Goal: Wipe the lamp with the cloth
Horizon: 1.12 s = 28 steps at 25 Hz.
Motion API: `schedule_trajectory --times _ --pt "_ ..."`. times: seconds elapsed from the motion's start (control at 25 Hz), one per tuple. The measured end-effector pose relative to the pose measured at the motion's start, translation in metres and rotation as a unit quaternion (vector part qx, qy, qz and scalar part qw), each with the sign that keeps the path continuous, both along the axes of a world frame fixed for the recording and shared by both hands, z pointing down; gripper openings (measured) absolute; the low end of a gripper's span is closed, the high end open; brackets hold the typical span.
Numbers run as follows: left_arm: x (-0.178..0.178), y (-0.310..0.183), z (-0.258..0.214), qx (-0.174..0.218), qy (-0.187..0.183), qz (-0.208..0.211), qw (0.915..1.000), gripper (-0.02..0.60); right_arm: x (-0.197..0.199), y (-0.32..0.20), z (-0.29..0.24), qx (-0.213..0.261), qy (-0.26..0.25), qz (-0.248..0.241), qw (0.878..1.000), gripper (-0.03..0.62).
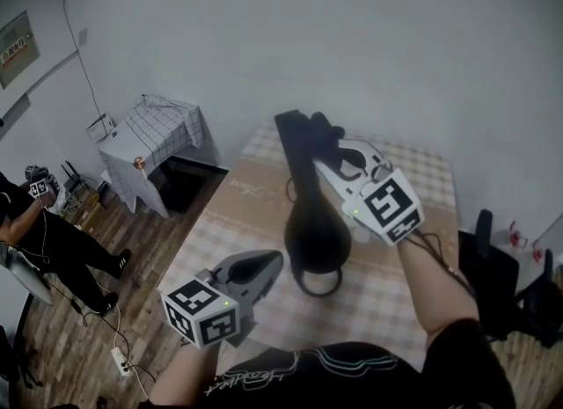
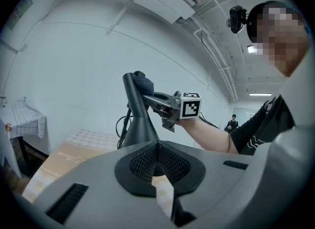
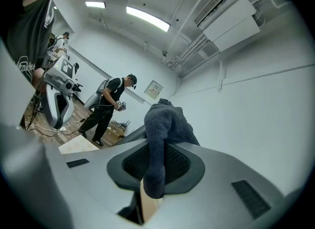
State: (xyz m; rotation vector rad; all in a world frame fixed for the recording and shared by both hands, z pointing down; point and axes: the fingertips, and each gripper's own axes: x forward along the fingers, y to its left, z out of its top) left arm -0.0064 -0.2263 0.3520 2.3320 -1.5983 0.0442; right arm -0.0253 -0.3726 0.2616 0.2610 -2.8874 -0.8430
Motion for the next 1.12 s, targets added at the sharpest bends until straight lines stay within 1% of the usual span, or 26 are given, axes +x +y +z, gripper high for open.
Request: schedule_trajectory --times 0.44,0.84,1.12 --pt "0.014 0.006 0.005 -0.002 0.001 0.001 1.0 -0.002 0.012 0.009 0.024 0.002 0.023 -0.007 1.0 0.057" --pt "0.031 0.007 0.008 -0.001 0.003 0.005 1.0 -0.002 0.028 0.019 0.052 0.009 0.056 -0.018 0.998 0.057" --pt "0.039 0.009 0.011 0.0 0.012 0.004 0.9999 -0.002 0.038 0.026 0.07 -0.001 0.07 -0.031 0.997 0.057"
